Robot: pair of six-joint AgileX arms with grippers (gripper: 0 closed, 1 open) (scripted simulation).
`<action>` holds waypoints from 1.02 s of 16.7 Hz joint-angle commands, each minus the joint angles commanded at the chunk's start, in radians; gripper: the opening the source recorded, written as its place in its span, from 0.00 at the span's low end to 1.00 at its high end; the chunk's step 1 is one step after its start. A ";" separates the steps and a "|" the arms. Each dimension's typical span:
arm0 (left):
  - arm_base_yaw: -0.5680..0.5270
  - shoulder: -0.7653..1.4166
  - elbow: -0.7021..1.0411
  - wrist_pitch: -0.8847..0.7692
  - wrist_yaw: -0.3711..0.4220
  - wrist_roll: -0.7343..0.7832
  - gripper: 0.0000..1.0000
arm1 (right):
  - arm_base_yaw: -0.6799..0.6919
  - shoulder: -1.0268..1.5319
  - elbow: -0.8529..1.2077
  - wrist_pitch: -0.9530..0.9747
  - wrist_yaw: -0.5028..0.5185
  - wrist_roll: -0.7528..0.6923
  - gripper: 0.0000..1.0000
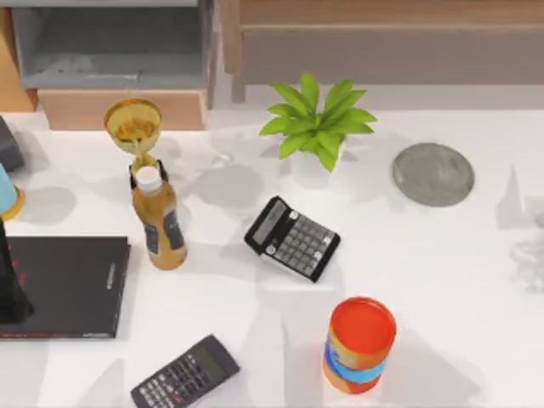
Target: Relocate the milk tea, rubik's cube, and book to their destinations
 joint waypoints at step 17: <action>0.000 0.000 0.000 0.000 0.000 0.000 1.00 | -0.244 1.173 0.641 0.459 -0.228 0.011 1.00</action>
